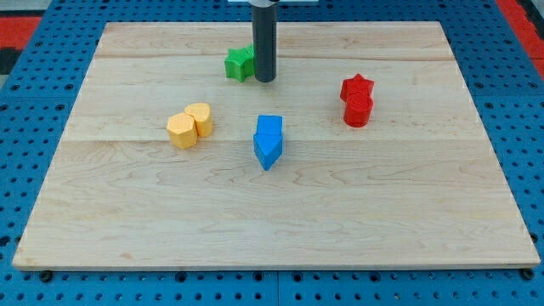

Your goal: Separate red circle and the red star

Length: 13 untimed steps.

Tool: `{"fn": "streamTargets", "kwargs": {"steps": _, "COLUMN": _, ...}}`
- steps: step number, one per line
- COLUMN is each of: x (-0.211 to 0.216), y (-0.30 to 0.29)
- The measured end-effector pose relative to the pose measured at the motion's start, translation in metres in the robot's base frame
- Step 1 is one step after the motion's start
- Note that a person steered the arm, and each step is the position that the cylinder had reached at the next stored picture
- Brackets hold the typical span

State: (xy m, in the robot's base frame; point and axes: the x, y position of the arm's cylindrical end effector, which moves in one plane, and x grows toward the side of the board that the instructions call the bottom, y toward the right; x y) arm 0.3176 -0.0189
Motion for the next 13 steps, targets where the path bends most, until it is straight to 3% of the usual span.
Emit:
{"fn": "streamTargets", "kwargs": {"steps": 7, "x": -0.026, "y": -0.055}}
{"fn": "streamTargets", "kwargs": {"steps": 10, "x": -0.044, "y": -0.034}}
{"fn": "streamTargets", "kwargs": {"steps": 13, "x": -0.021, "y": -0.059}}
